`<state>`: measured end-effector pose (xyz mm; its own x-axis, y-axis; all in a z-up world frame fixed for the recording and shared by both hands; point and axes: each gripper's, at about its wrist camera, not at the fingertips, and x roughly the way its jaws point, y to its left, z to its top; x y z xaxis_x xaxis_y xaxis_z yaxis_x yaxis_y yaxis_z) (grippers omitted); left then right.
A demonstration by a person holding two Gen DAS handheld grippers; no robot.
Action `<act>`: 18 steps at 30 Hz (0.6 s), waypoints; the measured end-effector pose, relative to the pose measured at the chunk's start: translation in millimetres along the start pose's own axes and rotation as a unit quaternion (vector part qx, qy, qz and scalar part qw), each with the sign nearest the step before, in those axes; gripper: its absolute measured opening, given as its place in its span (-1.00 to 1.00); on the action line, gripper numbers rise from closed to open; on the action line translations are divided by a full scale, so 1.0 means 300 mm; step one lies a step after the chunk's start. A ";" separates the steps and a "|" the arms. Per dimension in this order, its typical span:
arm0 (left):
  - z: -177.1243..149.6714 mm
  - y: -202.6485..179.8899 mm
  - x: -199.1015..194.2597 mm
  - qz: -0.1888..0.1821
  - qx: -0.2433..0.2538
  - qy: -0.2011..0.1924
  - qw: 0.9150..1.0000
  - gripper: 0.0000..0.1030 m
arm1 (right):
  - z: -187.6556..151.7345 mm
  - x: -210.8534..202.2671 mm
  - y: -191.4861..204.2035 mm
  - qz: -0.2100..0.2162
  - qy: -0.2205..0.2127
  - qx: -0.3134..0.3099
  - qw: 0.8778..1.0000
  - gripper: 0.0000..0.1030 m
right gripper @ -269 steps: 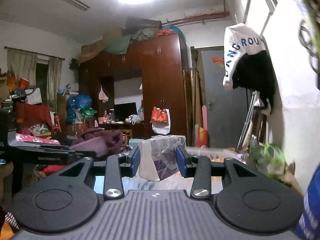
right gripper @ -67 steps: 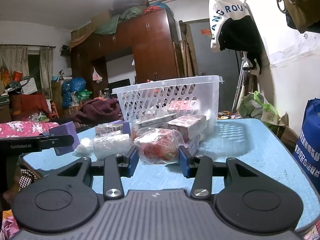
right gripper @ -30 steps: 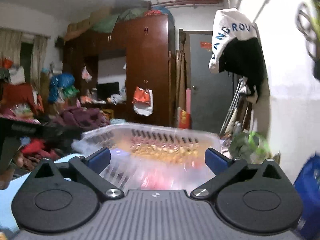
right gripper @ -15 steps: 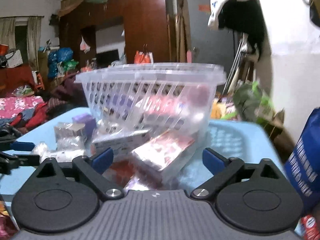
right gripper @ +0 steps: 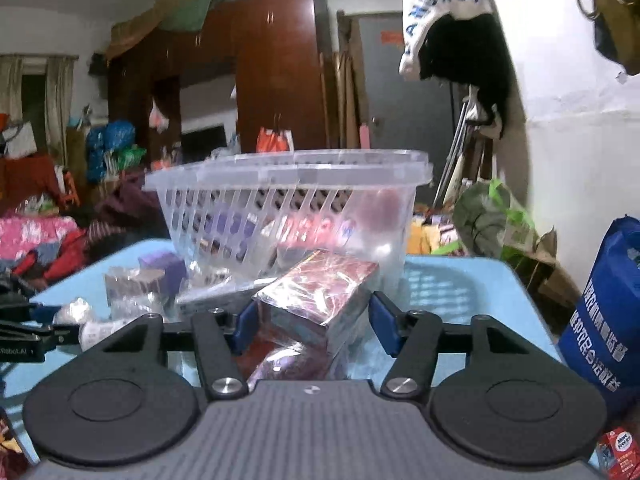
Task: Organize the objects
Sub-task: 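Grasp the clear wrapped bag with the left gripper while the right grasps the pink-red box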
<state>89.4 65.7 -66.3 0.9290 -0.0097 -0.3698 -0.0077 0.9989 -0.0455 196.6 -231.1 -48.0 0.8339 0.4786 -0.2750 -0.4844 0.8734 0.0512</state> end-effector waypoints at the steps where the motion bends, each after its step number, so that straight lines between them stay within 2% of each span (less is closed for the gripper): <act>1: -0.004 -0.003 -0.004 0.004 0.001 -0.008 1.000 0.10 | -0.001 -0.012 -0.003 0.000 -0.012 0.003 1.000 0.19; 4: -0.004 -0.012 -0.005 0.011 0.010 -0.012 1.000 0.10 | 0.001 -0.026 -0.002 -0.004 -0.026 0.004 1.000 0.19; 11: 0.002 -0.020 0.004 0.017 0.016 -0.014 1.000 0.10 | 0.004 -0.021 0.039 -0.008 -0.029 -0.029 0.999 0.17; 18: -0.002 -0.018 0.002 0.017 0.016 -0.020 1.000 0.10 | 0.000 -0.036 0.035 -0.003 -0.044 -0.024 0.999 0.16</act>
<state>89.6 60.2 -66.9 0.9426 0.0246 -0.3331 -0.0272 0.9996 -0.0032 182.4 -227.1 -44.6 0.8554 0.4818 -0.1900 -0.4902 0.8716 0.0035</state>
